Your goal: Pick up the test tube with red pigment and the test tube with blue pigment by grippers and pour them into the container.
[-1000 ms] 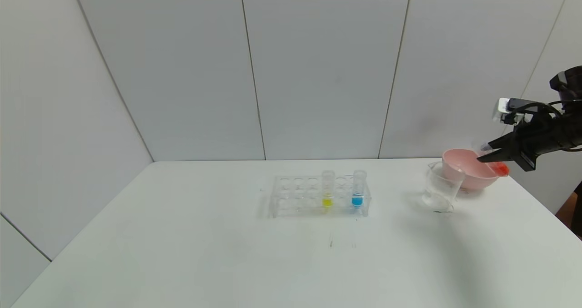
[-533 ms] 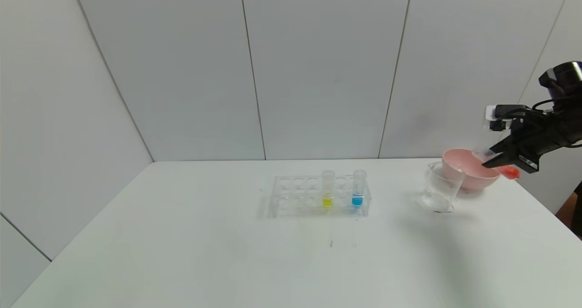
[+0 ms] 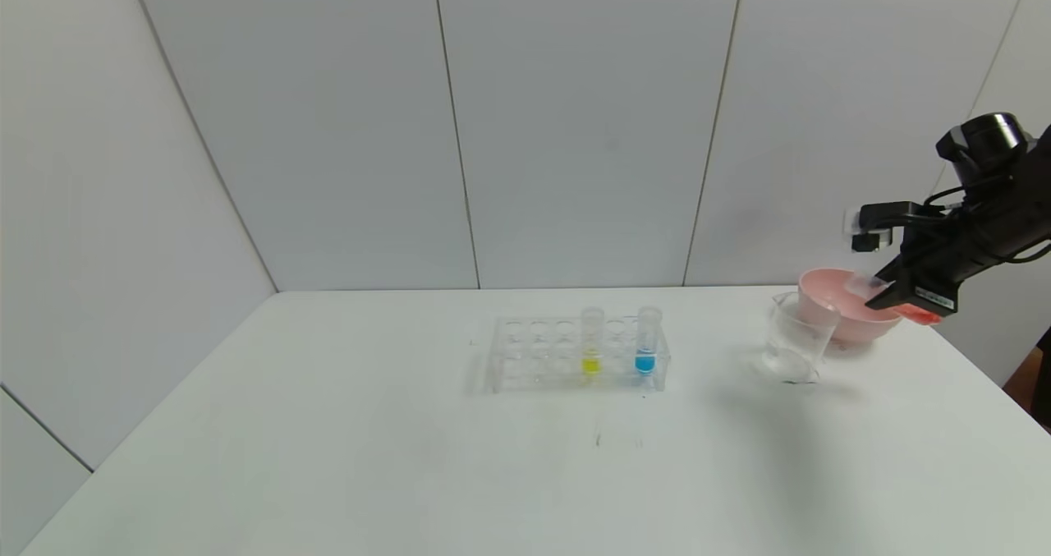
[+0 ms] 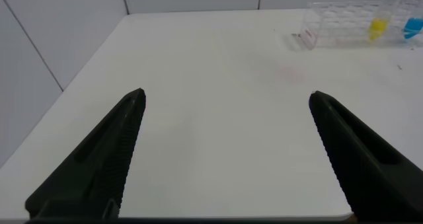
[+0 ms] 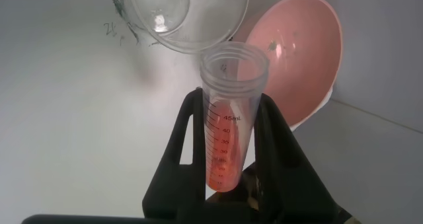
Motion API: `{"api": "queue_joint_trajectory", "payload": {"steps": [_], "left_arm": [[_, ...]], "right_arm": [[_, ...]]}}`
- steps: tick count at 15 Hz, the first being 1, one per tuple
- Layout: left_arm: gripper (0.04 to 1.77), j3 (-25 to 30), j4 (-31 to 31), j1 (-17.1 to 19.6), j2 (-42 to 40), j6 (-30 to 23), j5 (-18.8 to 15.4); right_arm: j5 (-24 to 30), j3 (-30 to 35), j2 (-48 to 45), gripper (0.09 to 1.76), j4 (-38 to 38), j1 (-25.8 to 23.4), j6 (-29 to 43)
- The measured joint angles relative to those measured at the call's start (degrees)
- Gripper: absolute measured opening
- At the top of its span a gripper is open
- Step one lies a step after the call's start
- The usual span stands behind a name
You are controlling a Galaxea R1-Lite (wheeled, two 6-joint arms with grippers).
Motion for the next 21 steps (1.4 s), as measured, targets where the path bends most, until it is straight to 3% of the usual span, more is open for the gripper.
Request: {"api": "queue_joint_trajectory", "payload": {"steps": [14, 21], "left_arm": [[1.76, 0.0, 0.02, 0.0, 0.0, 0.0, 0.0], [1.76, 0.0, 0.0, 0.0, 0.0, 0.0, 0.0]], "right_arm": [[-18.65, -0.13, 2.45, 0.49, -2.84, 6.56, -0.6], [-24.37, -0.13, 2.62, 0.49, -4.92, 8.58, -1.51]]}}
